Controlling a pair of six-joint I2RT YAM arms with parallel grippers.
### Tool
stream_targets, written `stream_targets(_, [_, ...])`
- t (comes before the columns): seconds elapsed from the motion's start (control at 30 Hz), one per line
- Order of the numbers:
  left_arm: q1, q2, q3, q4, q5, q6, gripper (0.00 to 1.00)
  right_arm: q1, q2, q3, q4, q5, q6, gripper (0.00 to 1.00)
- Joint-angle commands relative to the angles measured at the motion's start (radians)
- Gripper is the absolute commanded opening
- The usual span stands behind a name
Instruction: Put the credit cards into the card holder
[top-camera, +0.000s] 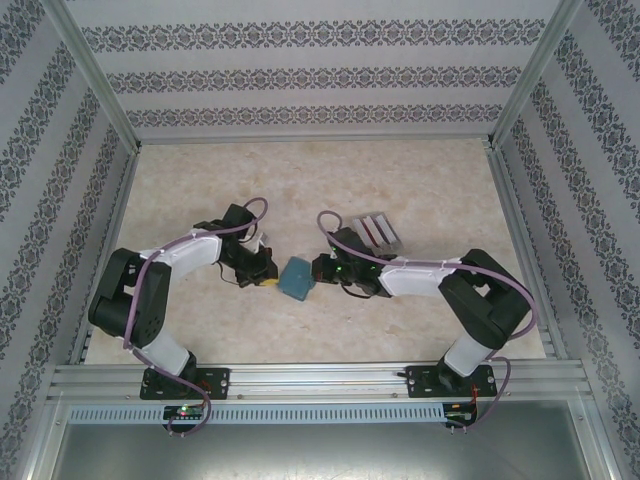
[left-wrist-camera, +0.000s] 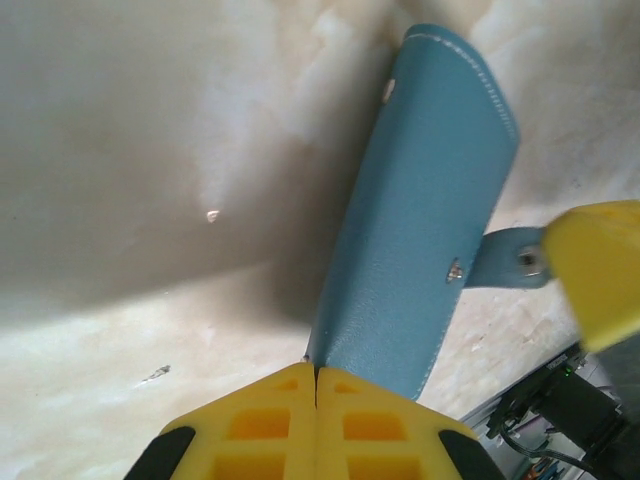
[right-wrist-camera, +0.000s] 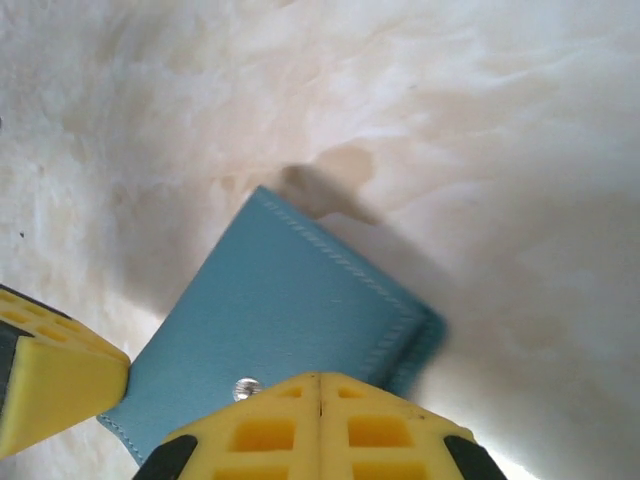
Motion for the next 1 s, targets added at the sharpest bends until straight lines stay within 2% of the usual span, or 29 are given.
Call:
stream_targets(0.0, [-0.001,0.027,-0.028,0.046,0.011,-0.048,0.0,-0.021,-0.034,-0.048,0.219,-0.098,0.029,0.0])
stream_targets(0.1, [-0.001,0.044,-0.025,0.05,0.018,-0.048,0.0,-0.029,-0.026,-0.031,0.228,-0.157,0.015,0.0])
stream_targets(0.13, [-0.001,0.047,-0.018,0.044,0.023,-0.041,0.11,-0.029,-0.023,-0.026,0.223,-0.162,0.012,0.0])
stream_targets(0.17, [-0.002,0.046,-0.012,0.039,0.03,-0.032,0.3,-0.029,-0.022,-0.024,0.227,-0.165,0.012,0.0])
stream_targets(0.23, [-0.001,0.031,0.0,0.03,0.039,-0.014,0.62,-0.029,-0.018,-0.021,0.234,-0.172,0.009,0.0])
stream_targets(0.27, [0.0,0.02,0.006,0.025,0.041,-0.002,0.72,-0.027,-0.021,-0.018,0.235,-0.175,0.01,0.0])
stream_targets(0.33, [-0.001,0.0,0.014,0.008,0.022,0.01,0.82,-0.025,-0.032,-0.015,0.239,-0.175,0.017,0.0])
stream_targets(0.47, [0.0,-0.009,0.001,0.039,0.032,0.01,0.89,-0.026,-0.071,-0.021,0.281,-0.172,0.065,0.0])
stream_targets(0.57, [-0.001,0.004,0.006,0.052,0.042,0.015,0.89,-0.025,-0.094,-0.019,0.275,-0.165,0.062,0.0])
stream_targets(0.7, [-0.002,0.013,0.011,0.097,0.112,0.024,0.89,-0.026,-0.115,-0.035,0.278,-0.153,0.058,0.0])
stream_targets(0.83, [-0.004,0.035,0.04,0.052,0.087,0.059,0.89,-0.025,-0.128,-0.042,0.286,-0.149,0.065,0.0])
stream_targets(0.9, [-0.003,0.048,0.047,0.04,0.076,0.063,0.87,-0.026,-0.134,-0.044,0.283,-0.141,0.065,0.0])
stream_targets(0.97, [-0.004,0.059,0.049,0.03,0.057,0.066,0.8,-0.026,-0.132,-0.042,0.282,-0.139,0.063,0.0])
